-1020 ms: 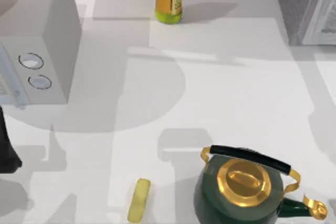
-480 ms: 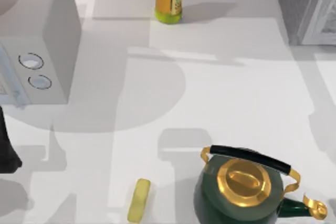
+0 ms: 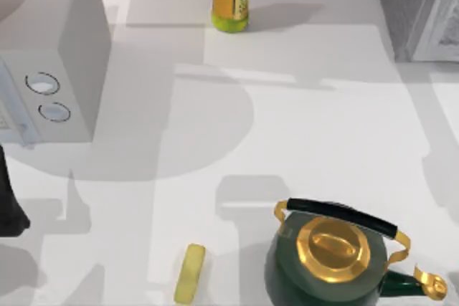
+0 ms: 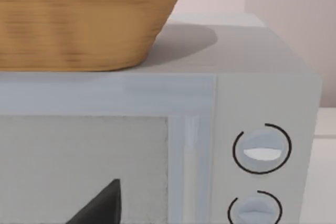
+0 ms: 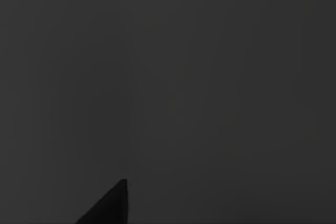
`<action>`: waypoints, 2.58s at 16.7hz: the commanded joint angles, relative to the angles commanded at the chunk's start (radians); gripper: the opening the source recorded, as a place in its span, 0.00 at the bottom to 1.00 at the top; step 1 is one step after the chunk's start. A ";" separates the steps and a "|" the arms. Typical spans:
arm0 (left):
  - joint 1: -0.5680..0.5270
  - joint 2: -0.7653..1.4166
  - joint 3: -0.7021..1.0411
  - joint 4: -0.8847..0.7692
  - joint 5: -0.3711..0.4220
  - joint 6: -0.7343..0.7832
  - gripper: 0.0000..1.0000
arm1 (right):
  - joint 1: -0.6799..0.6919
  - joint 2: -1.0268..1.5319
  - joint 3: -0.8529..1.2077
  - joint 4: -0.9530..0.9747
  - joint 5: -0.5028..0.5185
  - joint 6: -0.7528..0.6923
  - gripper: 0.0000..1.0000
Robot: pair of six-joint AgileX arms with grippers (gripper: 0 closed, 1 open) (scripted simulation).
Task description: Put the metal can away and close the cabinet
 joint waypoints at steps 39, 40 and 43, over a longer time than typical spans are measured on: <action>0.000 0.000 0.000 0.000 0.000 0.000 1.00 | -0.098 -2.083 -2.750 0.677 -0.123 -0.020 1.00; 0.000 0.000 0.000 0.000 0.000 0.000 1.00 | -0.097 -2.078 -2.749 0.675 -0.123 -0.019 1.00; 0.000 0.000 0.000 0.000 0.000 0.000 1.00 | -0.130 -2.044 -2.739 0.709 -0.153 -0.022 1.00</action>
